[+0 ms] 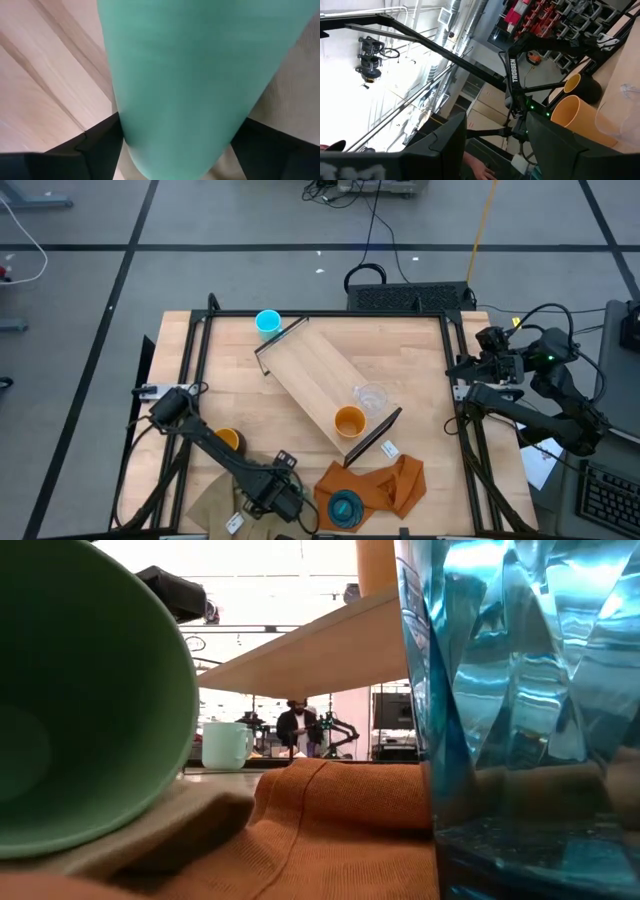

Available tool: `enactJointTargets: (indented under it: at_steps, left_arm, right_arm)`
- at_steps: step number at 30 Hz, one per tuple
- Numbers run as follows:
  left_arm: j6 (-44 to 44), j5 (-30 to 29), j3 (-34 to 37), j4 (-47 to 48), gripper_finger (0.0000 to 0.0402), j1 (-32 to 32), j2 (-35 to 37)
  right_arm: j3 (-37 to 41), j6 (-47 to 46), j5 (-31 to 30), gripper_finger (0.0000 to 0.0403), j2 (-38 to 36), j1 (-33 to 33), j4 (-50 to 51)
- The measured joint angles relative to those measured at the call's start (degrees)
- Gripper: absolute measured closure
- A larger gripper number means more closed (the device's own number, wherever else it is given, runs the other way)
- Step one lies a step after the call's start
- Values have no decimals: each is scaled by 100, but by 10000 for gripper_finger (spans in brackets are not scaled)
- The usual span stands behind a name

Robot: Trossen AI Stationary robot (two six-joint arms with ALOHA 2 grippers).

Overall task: Stack small to large cups/mugs on shelf
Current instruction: Put the green cup on the shelf

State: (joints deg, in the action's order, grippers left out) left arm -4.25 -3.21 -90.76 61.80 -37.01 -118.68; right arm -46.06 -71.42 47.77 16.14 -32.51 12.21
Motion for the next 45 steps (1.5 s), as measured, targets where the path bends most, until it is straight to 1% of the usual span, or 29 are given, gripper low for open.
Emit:
enactJointTargets:
  at_steps: [2,10,14,21,25,29,32,37,41,45]
  left_arm:
    - [-114,39,-6,3,93,38,1]
    - [-738,57,-17,21,93,78,1]
    - [-974,59,-17,99,83,78,1]
    - [-1199,-6,-84,234,92,57,29]
    - [-1361,-220,-276,277,92,74,67]
    - [-1430,-236,-488,336,87,76,71]
    - [-1498,-280,-621,604,92,72,75]
    - [-1831,-284,-855,1305,92,72,75]
    - [-2019,-358,-1127,1541,92,57,75]
    - [-2269,-553,-1523,1813,92,52,75]
  right_arm:
    - [0,4,0,206,0,1,0]
    - [0,7,0,206,0,0,2]
    - [0,9,0,206,0,0,4]
    - [0,9,0,206,0,0,4]
    - [0,9,0,206,0,0,7]
    - [0,23,0,206,0,0,9]
    - [0,27,0,206,0,0,9]
    - [0,55,0,206,0,0,9]
    - [0,108,0,206,0,0,10]
    - [0,162,2,206,0,0,9]
